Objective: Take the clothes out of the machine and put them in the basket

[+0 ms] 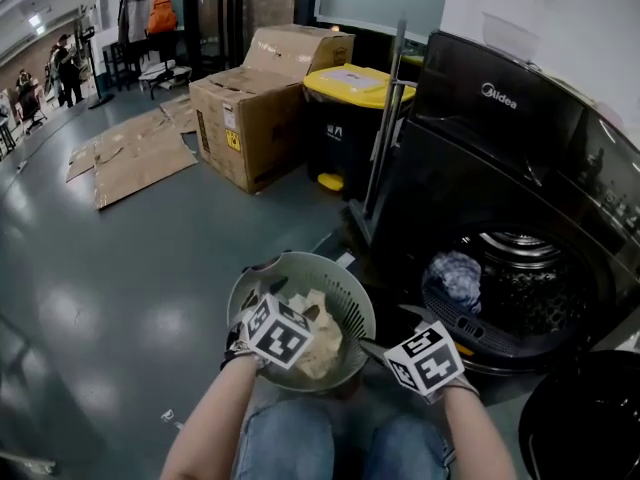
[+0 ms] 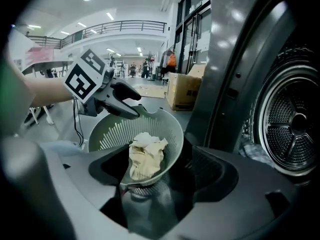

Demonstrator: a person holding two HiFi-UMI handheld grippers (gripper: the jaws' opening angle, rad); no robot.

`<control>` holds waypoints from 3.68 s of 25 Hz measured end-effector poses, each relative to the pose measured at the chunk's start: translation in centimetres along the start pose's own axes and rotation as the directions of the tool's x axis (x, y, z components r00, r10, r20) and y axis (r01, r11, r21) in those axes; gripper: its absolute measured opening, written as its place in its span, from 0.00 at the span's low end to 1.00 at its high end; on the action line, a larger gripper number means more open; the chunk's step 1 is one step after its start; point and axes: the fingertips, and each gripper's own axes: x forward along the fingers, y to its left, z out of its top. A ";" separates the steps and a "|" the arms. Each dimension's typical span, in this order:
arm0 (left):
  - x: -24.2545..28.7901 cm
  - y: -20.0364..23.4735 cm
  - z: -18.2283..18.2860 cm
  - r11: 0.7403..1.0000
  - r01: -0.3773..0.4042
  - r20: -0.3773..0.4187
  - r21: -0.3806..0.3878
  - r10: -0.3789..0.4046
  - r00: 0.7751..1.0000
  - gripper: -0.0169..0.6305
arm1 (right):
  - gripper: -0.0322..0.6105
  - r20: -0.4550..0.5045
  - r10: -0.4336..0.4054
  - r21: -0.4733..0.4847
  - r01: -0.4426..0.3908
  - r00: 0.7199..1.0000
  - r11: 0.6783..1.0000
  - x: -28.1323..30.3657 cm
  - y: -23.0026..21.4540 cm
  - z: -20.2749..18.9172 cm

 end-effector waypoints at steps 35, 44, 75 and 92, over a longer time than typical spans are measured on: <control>2.6 -8.8 13.4 0.997 0.064 0.311 0.049 -0.076 0.947 0.50 | 0.65 -0.044 -0.457 0.205 0.456 0.888 0.866 -2.2 -25.3 -9.5; 2.6 -8.2 12.2 0.998 0.045 0.302 0.049 -0.058 0.951 0.50 | 0.66 -0.241 -0.299 0.348 0.370 0.923 0.862 1.1 -26.9 -12.4; -1.2 -8.4 16.8 0.995 0.081 0.397 0.060 -0.098 0.912 0.50 | 0.22 0.380 -0.574 0.186 0.548 0.725 0.815 -20.9 -15.2 2.9; -6.6 -0.3 13.0 0.997 -0.067 0.380 -0.033 0.075 0.922 0.50 | 0.22 0.532 -0.292 0.107 0.280 0.795 0.954 -18.7 -5.3 11.5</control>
